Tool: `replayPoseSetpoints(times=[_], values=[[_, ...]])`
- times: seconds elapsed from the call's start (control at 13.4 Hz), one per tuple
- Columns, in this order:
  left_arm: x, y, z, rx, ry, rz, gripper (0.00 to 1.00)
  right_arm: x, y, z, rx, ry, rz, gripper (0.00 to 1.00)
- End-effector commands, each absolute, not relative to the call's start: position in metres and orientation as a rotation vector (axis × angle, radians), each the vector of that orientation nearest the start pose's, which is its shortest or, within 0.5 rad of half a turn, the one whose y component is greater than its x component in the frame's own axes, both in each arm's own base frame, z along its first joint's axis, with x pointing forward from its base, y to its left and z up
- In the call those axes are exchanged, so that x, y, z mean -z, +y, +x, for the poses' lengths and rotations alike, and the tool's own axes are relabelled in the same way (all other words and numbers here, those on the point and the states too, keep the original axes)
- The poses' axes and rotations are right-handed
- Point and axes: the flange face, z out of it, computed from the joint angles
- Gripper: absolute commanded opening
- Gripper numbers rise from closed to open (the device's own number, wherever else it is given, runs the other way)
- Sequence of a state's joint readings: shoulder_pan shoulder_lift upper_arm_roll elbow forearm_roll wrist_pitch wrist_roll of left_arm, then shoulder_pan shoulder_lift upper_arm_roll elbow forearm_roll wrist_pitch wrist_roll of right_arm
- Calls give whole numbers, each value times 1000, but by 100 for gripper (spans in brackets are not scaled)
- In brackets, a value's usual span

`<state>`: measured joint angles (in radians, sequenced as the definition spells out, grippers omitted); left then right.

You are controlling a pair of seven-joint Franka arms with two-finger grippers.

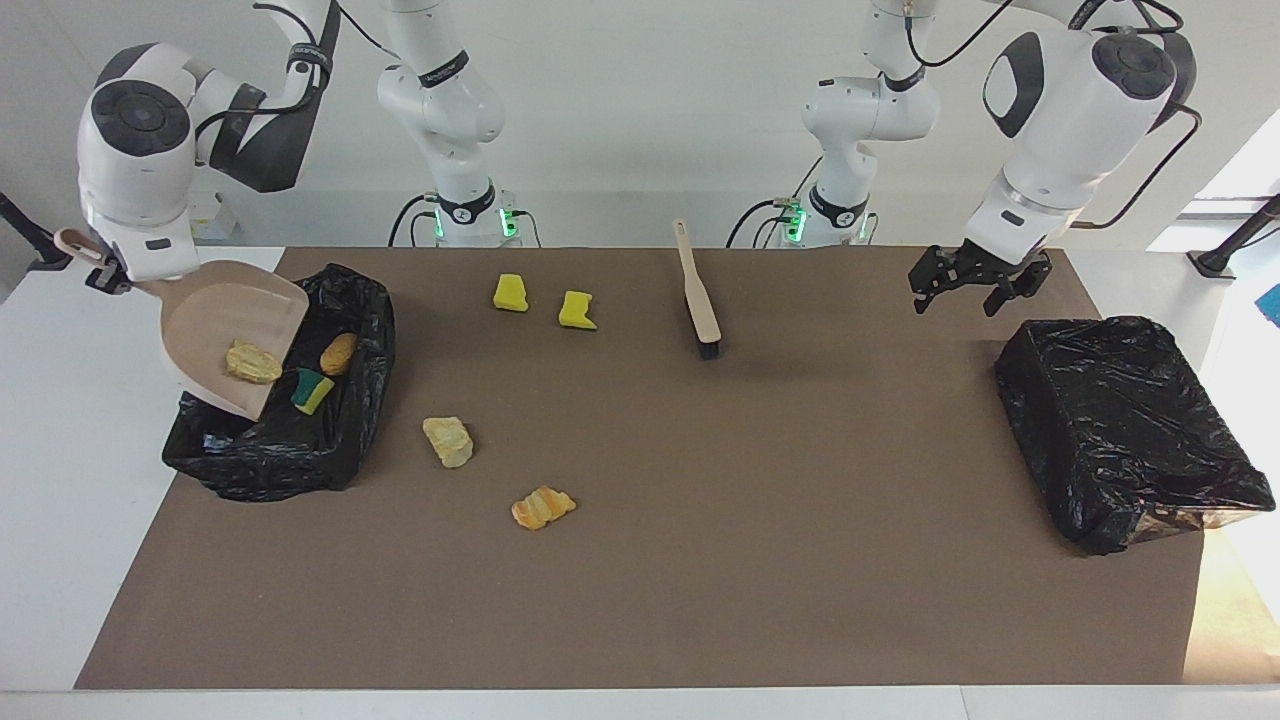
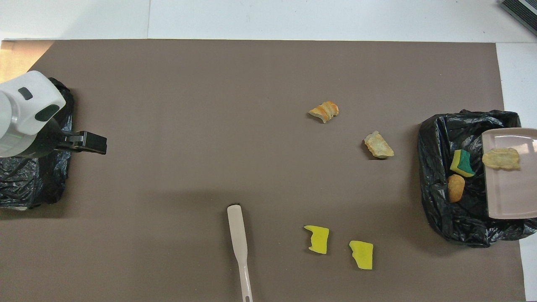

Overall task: Sweep and dump trash in bin
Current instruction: 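Tip the dustpan into the bag while the left gripper sets down the brush, then bring the empty dustpan back to the table center with the right gripper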

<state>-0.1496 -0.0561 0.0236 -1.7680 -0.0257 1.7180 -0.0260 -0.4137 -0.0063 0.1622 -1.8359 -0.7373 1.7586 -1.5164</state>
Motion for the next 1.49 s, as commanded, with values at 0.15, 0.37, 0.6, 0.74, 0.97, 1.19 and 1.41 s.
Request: replayPoseSetpoints(times=[0.15, 0.37, 0.6, 0.74, 0.97, 1.19, 1.41], values=[[-606, -34, 524, 2, 131, -3147, 100, -553, -178, 525, -1179, -2267, -2550, 0], [-608, 10, 526, 28, 176, -3150, 100, -556, -173, 522, -1227, -2190, -2622, 0], [-612, 6, 538, 106, 165, -3153, 100, -581, -166, 523, -1133, -2115, -2730, 0], [-609, -4, 551, 107, 166, -3180, 100, -581, -159, 520, -982, -1893, -2880, 0], [-610, -19, 551, 68, 178, -3171, 100, -574, -127, 528, -748, -1794, -2910, 0], [-605, -24, 544, 31, 205, -3170, 100, -567, -87, 534, -559, -1573, -3016, 0], [-603, -24, 539, 9, 208, -3171, 100, -563, -11, 540, -364, -1277, -3148, 0]])
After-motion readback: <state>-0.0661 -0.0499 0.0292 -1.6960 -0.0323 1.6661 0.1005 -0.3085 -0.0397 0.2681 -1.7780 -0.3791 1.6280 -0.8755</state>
